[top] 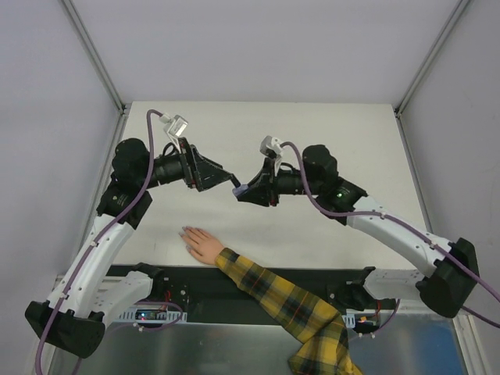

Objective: Paint the nails

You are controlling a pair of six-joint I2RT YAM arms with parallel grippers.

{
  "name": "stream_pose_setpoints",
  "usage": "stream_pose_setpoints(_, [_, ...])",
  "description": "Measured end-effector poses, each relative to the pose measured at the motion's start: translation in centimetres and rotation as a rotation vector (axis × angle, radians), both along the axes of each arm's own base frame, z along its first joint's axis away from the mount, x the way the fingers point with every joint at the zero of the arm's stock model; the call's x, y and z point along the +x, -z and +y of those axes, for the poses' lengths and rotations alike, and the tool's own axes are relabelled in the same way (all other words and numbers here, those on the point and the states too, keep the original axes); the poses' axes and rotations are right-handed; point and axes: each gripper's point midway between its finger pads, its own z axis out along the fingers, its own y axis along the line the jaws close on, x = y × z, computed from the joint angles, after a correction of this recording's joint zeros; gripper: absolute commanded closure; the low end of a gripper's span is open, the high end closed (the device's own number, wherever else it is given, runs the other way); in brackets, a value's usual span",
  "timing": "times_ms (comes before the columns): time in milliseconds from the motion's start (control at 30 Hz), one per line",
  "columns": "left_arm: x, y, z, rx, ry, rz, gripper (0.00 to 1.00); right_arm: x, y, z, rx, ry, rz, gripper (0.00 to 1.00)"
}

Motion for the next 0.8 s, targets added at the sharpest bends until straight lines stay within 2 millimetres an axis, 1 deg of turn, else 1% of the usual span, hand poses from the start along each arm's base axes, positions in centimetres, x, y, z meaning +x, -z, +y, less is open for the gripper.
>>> stream_pose_setpoints(67, [-0.1, -0.9, -0.7, -0.052, 0.038, -0.066, 0.32, -0.7, -2.0, -1.2, 0.047, -0.015, -0.002, 1.00])
stream_pose_setpoints(133, [-0.1, -1.5, -1.2, -0.090, 0.066, -0.111, 0.32, -1.8, -3.6, -2.5, 0.086, -0.034, -0.008, 1.00])
stream_pose_setpoints(233, [-1.1, -2.7, -2.2, -0.146, 0.123, -0.174, 0.32, -3.7, -5.4, -3.6, 0.129, -0.076, -0.005, 1.00])
stream_pose_setpoints(300, [-2.1, -3.8, -2.8, -0.189, 0.174, -0.218, 0.32, -4.4, -6.1, -3.9, 0.150, -0.090, 0.006, 1.00])
stream_pose_setpoints(400, [-3.5, -5.2, -3.2, -0.228, 0.242, -0.272, 0.32, -4.8, -6.6, -4.0, 0.172, -0.094, 0.032, 1.00])
stream_pose_setpoints(533, [-4.9, -6.0, -3.1, -0.242, 0.308, -0.311, 0.29, -4.8, -6.8, -3.7, 0.183, -0.090, 0.081, 1.00])
stream_pose_setpoints(667, [-5.6, -6.2, -3.1, -0.239, 0.342, -0.318, 0.29, -4.6, -6.7, -3.3, 0.198, -0.090, 0.103, 1.00])
stream_pose_setpoints(800, [-5.6, -6.3, -3.2, -0.234, 0.361, -0.316, 0.34, -4.6, -6.9, -3.2, 0.209, -0.092, 0.106, 1.00])
